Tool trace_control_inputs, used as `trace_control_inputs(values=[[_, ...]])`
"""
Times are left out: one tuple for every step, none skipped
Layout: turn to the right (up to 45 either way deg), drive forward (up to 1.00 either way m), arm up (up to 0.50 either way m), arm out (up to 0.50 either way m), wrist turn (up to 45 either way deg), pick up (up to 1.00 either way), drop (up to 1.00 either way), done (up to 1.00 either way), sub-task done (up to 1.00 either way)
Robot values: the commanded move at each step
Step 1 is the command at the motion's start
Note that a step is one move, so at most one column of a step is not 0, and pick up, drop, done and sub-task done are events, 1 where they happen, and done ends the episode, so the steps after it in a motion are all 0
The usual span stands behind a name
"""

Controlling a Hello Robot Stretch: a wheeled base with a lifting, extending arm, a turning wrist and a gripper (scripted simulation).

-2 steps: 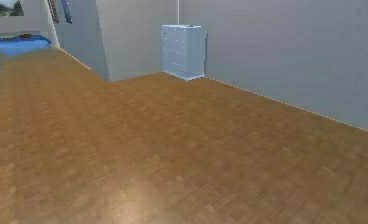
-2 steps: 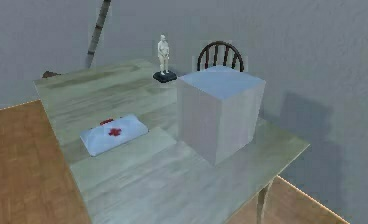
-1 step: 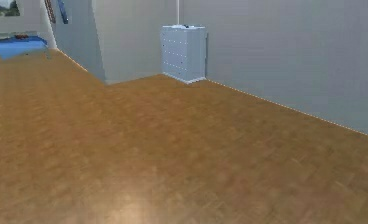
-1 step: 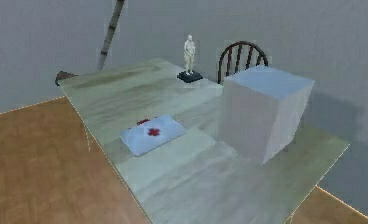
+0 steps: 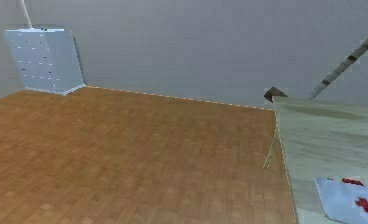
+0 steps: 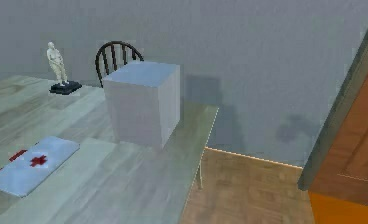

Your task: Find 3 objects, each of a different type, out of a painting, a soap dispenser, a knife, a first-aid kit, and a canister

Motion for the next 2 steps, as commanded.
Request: trace_control_inputs(values=[[0.0,0.1,0.0,0.0,0.0,0.0,0.0,0.0,0.0],[45.0,0.0,0.0,0.0,0.0,0.0,0.0,0.0,0.0]])
